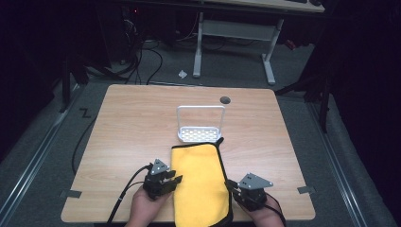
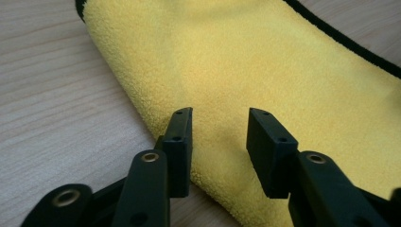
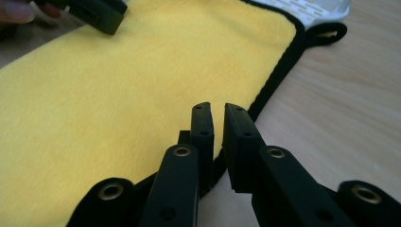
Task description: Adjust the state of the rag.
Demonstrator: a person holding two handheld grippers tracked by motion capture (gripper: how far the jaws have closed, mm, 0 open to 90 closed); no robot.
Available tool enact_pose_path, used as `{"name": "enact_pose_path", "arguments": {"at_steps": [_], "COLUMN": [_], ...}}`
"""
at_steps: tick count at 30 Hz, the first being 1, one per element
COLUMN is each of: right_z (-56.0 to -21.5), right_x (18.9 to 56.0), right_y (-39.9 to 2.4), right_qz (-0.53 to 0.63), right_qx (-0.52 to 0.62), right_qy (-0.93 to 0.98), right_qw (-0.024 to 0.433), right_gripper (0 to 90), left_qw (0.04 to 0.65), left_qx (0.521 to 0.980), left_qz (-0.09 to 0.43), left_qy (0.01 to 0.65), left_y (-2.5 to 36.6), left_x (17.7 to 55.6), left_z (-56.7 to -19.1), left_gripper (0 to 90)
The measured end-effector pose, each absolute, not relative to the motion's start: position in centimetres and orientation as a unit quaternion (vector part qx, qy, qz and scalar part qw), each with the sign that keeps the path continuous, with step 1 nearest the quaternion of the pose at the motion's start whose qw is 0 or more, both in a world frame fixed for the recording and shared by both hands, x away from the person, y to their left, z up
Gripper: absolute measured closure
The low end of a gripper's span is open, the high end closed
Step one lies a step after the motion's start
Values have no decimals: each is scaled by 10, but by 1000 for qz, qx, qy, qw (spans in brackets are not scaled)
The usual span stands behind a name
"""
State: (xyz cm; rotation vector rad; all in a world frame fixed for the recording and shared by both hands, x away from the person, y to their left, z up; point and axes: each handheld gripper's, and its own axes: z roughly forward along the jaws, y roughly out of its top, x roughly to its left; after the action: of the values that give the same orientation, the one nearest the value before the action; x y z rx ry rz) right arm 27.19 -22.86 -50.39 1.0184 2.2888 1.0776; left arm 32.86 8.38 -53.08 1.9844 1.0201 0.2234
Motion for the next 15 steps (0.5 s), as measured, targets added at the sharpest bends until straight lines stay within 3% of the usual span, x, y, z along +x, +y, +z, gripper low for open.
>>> {"name": "enact_pose_path", "arguments": {"at_steps": [3, 10, 15], "right_z": [-507, -518, -526], "right_x": [295, 354, 358], "right_y": [-220, -200, -199], "right_qz": [380, 347, 334], "right_qx": [375, 394, 397], "right_qy": [820, 831, 836], "right_qw": [205, 186, 180], "right_gripper": [780, 794, 802], "left_qw": [439, 426, 425], "left_qx": [790, 793, 798], "left_qz": [98, 96, 91], "left_qy": [416, 424, 419], "left_y": [88, 88, 90], "left_x": [329, 333, 332], "left_z": [-529, -535, -535], "left_gripper": [596, 608, 615]}}
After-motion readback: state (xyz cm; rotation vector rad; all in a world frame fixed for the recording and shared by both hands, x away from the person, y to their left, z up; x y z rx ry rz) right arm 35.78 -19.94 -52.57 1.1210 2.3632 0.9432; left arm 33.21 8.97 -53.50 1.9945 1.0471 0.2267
